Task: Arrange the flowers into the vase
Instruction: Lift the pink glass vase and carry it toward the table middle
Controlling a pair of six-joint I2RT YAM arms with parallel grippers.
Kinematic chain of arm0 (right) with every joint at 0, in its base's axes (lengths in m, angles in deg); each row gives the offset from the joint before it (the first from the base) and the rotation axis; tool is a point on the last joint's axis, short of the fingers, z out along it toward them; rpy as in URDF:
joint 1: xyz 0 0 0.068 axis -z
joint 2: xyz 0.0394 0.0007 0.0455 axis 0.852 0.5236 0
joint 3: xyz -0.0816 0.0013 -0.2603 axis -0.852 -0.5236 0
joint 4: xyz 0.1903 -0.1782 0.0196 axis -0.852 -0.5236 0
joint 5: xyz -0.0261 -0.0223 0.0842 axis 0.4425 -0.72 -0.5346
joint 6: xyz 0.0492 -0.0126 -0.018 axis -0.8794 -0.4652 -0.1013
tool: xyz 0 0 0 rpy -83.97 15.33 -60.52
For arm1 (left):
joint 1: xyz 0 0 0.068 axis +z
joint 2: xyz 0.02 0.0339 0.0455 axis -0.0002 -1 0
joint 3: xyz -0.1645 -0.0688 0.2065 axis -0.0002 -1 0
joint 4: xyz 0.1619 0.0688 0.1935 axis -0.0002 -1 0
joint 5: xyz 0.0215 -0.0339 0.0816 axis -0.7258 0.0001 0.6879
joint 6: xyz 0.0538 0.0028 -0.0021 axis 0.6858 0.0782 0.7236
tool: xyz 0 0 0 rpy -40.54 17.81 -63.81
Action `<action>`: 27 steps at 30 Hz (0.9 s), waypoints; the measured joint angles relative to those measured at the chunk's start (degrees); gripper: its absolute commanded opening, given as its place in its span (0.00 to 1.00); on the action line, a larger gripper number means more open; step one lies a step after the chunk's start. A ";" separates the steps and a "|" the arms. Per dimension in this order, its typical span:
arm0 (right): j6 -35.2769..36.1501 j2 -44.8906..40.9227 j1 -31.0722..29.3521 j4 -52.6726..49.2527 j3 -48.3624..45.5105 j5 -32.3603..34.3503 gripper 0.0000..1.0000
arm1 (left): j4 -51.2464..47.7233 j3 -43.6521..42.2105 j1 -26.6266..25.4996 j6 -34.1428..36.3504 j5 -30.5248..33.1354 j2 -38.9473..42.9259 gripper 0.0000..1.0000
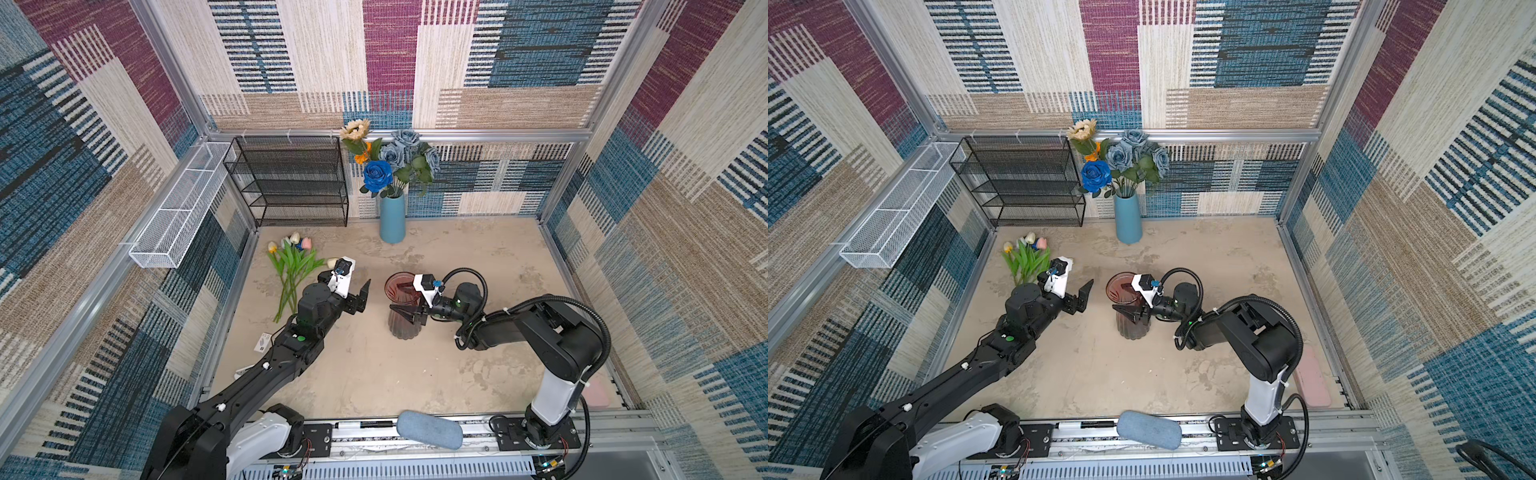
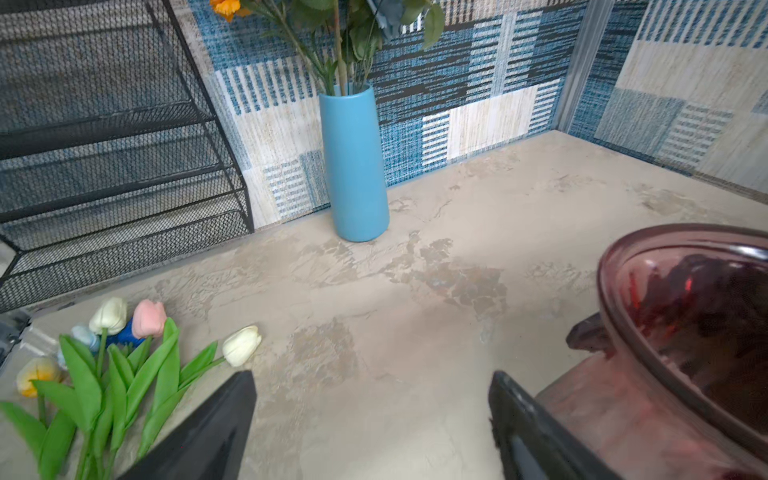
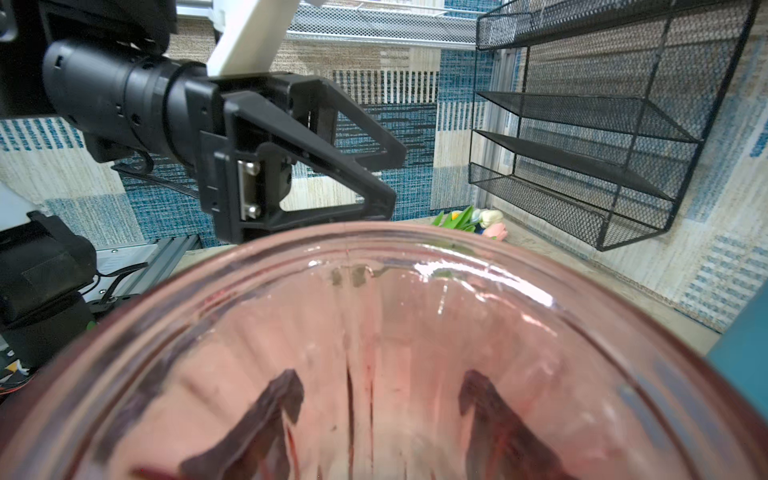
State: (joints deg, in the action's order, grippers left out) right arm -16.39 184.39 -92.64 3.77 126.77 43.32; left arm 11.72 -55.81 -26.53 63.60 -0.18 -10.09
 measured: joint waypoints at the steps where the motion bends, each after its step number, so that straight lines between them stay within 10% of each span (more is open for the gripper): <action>1: 0.02 0.39 0.00 0.59 0.07 -0.24 0.61 | -0.13 -0.15 0.13 -0.04 -0.09 0.09 0.91; 8: 0.87 -0.11 0.11 2.14 0.55 -0.11 1.00 | -0.83 0.33 0.57 -0.17 -0.04 0.11 0.90; 27: 6.95 -19.54 0.46 -16.70 -6.32 6.84 1.00 | -3.28 1.03 2.16 -0.63 0.00 0.61 0.91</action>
State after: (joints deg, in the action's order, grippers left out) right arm -9.44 164.85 -92.18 -12.93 120.45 50.16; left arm 8.44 -54.78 -24.37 62.96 -0.18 -9.48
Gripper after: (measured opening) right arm 0.995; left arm 0.916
